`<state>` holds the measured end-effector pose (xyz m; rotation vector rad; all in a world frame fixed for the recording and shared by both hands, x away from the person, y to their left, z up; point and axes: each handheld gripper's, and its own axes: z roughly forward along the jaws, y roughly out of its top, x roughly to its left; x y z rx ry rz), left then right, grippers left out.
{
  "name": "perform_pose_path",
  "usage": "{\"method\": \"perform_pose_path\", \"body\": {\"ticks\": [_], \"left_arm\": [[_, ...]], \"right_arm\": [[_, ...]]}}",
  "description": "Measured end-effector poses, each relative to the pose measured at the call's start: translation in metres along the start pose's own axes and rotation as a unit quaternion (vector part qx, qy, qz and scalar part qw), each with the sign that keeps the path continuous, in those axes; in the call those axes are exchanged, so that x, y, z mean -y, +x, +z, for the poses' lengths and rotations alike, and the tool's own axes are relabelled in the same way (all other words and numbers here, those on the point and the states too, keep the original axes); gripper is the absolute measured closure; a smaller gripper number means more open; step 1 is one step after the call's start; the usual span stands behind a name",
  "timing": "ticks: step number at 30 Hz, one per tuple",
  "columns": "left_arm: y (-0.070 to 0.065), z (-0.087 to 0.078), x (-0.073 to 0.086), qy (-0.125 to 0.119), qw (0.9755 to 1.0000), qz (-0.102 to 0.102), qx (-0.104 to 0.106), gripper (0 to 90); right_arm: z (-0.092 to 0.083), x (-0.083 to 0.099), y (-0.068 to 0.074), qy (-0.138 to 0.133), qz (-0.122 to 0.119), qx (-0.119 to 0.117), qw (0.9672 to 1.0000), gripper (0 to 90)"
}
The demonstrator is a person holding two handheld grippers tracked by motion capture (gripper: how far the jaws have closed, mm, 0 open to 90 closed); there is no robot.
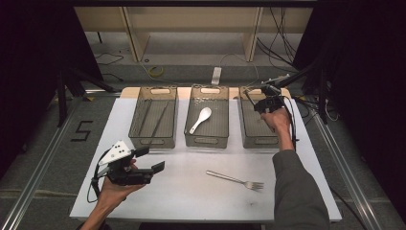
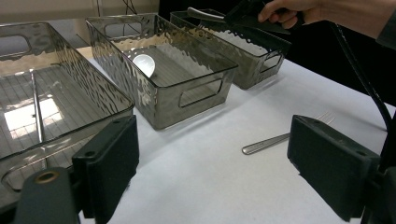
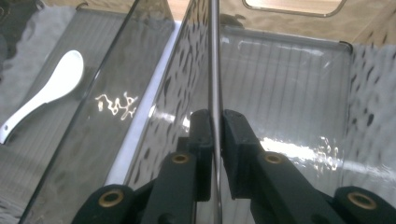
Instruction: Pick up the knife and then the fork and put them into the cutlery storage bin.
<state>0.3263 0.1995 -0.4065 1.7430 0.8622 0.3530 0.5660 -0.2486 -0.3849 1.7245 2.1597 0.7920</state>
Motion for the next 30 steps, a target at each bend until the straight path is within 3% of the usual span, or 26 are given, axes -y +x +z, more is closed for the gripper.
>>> {"method": "perform_pose_path", "body": {"ticks": [4, 7, 13, 16, 21, 30], "left_arm": [[0.0, 0.0, 0.0, 0.001, 1.0, 0.002, 0.001, 16.0], [0.0, 0.0, 0.0, 0.0, 1.0, 0.001, 0.001, 16.0], [0.0, 0.0, 0.0, 0.003, 1.0, 0.004, 0.002, 16.0], [-0.001, 0.0, 0.0, 0.004, 1.0, 0.004, 0.0, 16.0], [-0.001, 0.0, 0.0, 0.004, 1.0, 0.004, 0.0, 16.0], [-0.001, 0.0, 0.0, 0.004, 1.0, 0.003, 0.0, 16.0]], "right_arm": [[0.004, -0.001, 0.0, -0.01, -0.005, 0.017, 0.9998, 79.7], [-0.001, -0.003, -0.003, -0.041, 0.007, -0.009, 0.9991, 72.4], [-0.015, -0.002, 0.0, -0.052, -0.003, -0.031, 0.9982, 61.6], [-0.025, 0.001, 0.005, -0.052, -0.021, -0.045, 0.9974, 55.0], [-0.046, 0.011, 0.018, -0.059, -0.06, -0.077, 0.9934, 46.5], [-0.079, 0.051, 0.052, -0.035, -0.146, -0.126, 0.9806, 37.9]]}}
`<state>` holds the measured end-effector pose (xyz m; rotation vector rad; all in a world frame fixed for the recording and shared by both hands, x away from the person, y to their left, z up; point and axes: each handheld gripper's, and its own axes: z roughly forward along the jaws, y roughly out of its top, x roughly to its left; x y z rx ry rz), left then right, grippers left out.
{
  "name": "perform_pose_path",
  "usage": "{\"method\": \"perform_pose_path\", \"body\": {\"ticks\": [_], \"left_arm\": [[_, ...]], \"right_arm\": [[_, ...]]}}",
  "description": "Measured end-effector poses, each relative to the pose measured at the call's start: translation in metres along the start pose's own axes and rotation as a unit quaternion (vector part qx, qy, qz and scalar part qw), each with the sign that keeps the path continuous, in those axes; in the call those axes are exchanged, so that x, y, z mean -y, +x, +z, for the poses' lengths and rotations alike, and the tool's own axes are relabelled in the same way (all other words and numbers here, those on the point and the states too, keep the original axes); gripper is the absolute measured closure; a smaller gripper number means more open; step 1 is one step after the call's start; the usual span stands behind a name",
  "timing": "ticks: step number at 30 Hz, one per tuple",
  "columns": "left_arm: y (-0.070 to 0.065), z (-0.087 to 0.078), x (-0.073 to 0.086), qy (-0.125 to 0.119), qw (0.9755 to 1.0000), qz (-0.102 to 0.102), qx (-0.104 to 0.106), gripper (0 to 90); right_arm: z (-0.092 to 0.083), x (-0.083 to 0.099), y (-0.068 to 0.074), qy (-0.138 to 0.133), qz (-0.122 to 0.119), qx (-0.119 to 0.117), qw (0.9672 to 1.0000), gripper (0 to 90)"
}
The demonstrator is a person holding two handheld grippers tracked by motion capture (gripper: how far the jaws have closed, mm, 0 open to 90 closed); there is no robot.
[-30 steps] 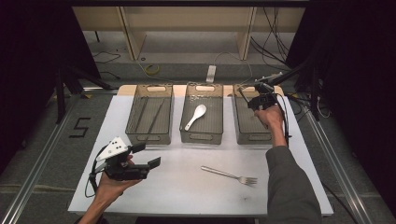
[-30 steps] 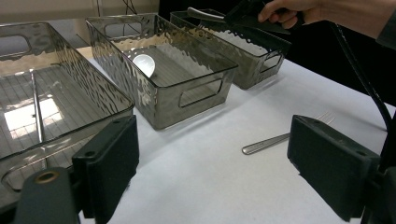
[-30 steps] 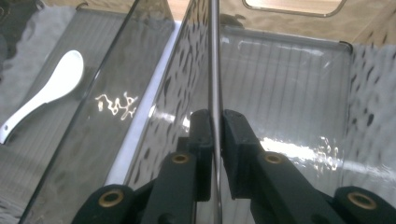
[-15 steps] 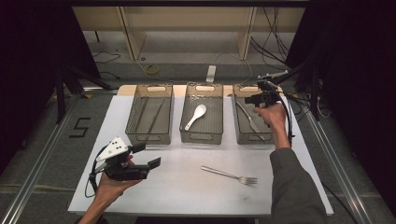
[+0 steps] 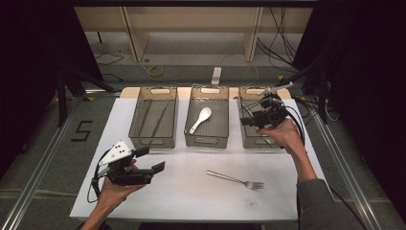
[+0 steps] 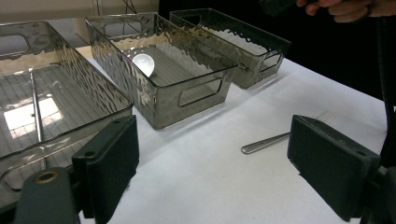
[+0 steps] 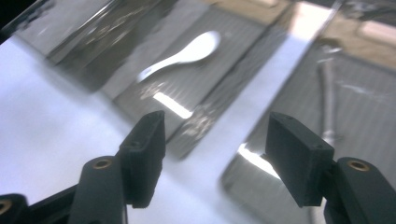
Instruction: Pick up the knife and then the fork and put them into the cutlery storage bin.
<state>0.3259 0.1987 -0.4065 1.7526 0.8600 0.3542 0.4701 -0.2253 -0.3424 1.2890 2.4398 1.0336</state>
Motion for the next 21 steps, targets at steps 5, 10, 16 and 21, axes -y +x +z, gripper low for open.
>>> {"method": "perform_pose_path", "body": {"ticks": [5, 10, 16, 21], "left_arm": [[0.0, 0.0, 0.0, 0.0, 1.0, 0.001, -0.001, 15.9], [0.0, 0.001, 0.0, 0.0, 1.0, 0.0, -0.001, 15.9], [0.0, 0.0, 0.0, -0.002, 1.0, 0.0, -0.001, 15.8], [0.0, 0.0, 0.0, -0.002, 1.0, 0.001, -0.001, 15.8]], "right_arm": [[-0.003, 0.023, 0.027, 0.019, -0.035, -0.02, 0.999, 35.3], [0.001, 0.046, 0.047, 0.023, -0.052, -0.036, 0.9977, 33.0], [0.014, 0.063, 0.06, 0.061, -0.072, -0.045, 0.9945, 33.6], [0.021, 0.073, 0.066, 0.086, -0.081, -0.044, 0.992, 33.5]]}}
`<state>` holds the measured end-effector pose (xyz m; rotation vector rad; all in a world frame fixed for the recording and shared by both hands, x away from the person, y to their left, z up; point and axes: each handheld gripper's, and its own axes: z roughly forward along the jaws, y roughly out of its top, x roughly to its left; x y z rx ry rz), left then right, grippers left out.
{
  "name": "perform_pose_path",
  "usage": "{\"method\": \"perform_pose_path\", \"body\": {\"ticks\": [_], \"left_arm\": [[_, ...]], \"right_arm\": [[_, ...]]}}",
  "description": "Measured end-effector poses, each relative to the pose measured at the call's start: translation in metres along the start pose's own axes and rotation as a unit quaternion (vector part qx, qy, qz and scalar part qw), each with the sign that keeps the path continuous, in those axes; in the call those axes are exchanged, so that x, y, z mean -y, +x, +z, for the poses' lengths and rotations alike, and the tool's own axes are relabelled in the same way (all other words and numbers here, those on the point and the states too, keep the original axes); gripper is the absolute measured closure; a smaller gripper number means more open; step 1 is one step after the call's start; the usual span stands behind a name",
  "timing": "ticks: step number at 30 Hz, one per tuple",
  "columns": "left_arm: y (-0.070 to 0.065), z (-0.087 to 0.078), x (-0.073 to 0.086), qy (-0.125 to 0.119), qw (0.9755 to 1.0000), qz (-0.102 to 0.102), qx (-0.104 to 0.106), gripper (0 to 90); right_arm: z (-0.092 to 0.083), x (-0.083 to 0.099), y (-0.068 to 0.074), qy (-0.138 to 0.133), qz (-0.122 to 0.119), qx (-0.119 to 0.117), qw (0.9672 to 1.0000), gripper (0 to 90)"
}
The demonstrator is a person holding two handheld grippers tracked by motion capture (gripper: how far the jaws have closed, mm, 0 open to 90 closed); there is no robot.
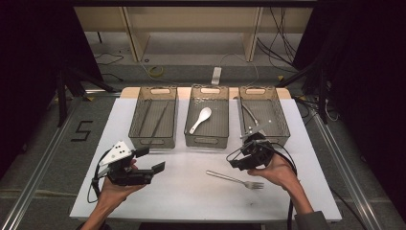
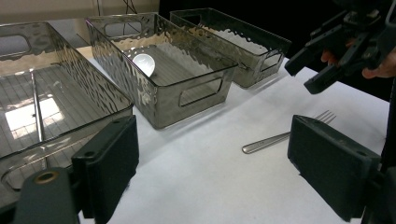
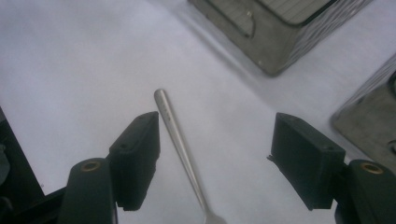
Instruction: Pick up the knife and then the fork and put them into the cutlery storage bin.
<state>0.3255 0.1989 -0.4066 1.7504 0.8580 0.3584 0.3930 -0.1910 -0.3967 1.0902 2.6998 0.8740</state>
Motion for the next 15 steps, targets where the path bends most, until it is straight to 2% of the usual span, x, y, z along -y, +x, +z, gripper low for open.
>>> {"method": "perform_pose_path", "body": {"ticks": [5, 9, 15], "left_arm": [[0.0, 0.0, 0.0, -0.001, 1.0, 0.001, 0.0, 15.8], [-0.001, 0.0, -0.001, 0.0, 1.0, 0.003, 0.001, 15.8], [-0.001, -0.001, -0.001, -0.002, 1.0, 0.002, 0.0, 15.8]], "right_arm": [[0.01, 0.008, 0.005, 0.026, -0.01, -0.01, 0.9996, 36.3], [0.019, 0.01, 0.009, 0.056, -0.02, -0.008, 0.9982, 39.9], [0.03, 0.013, 0.012, 0.08, -0.028, -0.007, 0.9964, 44.9]]}}
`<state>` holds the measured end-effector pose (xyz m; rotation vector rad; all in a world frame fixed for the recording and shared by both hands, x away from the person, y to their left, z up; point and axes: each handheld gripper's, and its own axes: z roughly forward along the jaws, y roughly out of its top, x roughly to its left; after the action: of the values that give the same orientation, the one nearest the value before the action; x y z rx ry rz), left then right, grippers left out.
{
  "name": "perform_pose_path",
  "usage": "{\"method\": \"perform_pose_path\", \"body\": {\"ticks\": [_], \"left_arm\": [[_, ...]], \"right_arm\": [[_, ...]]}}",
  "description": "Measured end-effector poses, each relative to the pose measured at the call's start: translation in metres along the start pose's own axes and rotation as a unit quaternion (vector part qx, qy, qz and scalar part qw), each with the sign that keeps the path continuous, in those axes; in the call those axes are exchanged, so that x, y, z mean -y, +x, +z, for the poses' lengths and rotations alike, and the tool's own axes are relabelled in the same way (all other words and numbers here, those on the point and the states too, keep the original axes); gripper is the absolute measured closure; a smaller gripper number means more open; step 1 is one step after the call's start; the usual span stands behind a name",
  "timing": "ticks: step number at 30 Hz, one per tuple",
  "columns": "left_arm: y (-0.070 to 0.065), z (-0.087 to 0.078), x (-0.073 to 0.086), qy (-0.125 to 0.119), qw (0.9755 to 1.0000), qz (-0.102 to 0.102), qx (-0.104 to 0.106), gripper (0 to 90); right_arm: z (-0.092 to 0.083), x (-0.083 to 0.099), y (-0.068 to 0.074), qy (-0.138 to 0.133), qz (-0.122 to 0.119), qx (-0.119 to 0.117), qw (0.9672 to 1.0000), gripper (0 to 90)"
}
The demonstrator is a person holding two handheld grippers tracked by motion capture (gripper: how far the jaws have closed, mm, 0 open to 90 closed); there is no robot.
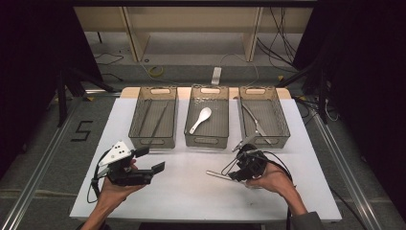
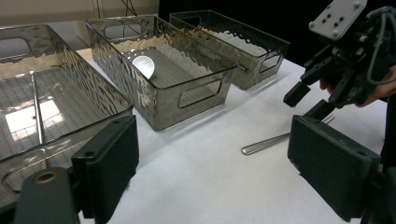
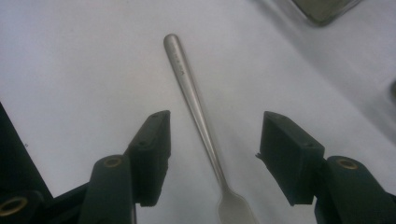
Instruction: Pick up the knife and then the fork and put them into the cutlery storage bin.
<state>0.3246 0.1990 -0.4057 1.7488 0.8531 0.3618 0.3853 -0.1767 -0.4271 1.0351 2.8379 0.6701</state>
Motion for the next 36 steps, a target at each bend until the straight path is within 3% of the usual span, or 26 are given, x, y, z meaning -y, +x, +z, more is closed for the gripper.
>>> {"method": "perform_pose_path", "body": {"ticks": [13, 36], "left_arm": [[0.0, 0.0, 0.0, 0.001, 1.0, 0.001, 0.001, 15.7], [0.0, 0.001, 0.0, 0.002, 1.0, 0.002, 0.003, 15.7]], "right_arm": [[0.021, 0.001, 0.004, 0.043, -0.02, 0.005, 0.9989, 56.8], [0.034, 0.001, 0.005, 0.073, -0.032, 0.004, 0.9968, 69.8]]}}
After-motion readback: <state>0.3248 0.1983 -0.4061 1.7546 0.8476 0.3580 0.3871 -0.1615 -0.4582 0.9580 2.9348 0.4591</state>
